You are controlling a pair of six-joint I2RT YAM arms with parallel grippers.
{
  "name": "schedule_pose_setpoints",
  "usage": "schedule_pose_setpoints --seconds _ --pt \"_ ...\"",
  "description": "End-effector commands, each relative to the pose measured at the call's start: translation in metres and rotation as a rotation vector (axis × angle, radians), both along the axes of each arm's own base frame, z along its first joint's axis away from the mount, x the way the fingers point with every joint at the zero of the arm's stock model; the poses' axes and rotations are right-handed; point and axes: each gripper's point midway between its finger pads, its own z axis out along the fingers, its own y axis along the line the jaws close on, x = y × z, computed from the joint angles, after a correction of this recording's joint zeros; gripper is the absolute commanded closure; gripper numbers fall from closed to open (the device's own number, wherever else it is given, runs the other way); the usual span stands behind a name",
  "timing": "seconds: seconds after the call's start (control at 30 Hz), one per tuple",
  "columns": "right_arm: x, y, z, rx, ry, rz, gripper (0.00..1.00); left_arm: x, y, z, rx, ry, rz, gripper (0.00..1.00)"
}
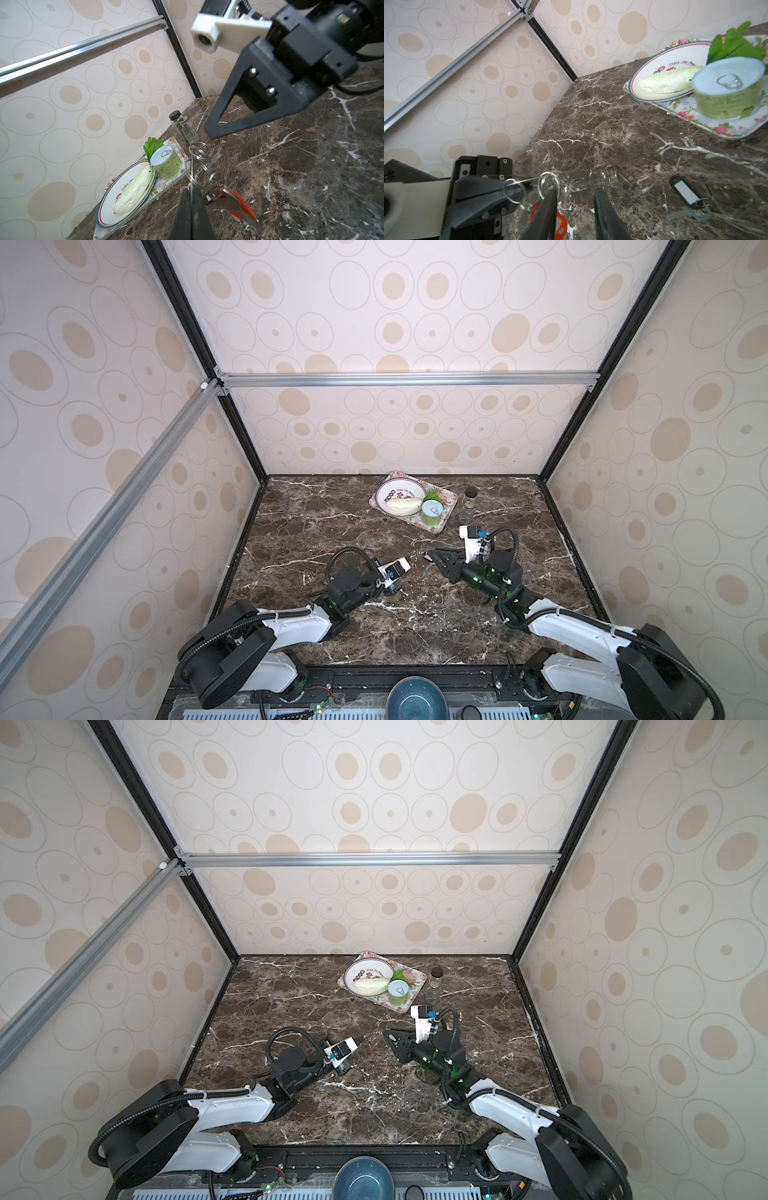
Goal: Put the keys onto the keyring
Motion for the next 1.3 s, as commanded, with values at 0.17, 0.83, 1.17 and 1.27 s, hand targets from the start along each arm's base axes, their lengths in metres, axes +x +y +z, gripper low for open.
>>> schedule_pose_setpoints --seconds 0.17,0.83,1.17,1.27 --pt "-0.006 0.018 0.033 0.183 -0.059 0.134 0.68 -0.003 0.001 0.027 -0.05 -0.077 -0.006 1.0" --pt "-0.008 0.005 0.038 0.188 -0.118 0.07 0.71 -0.002 0.002 0.028 -0.059 -0.068 0.002 1.0" --pt "-0.007 -0.009 0.039 0.151 -0.129 -0.005 0.7 -0.003 0.002 0.03 -0.064 -0.068 -0.004 1.0" --pt "-0.01 -0.011 0.046 0.153 -0.144 -0.002 0.7 -0.004 0.001 0.029 -0.062 -0.066 -0.007 1.0"
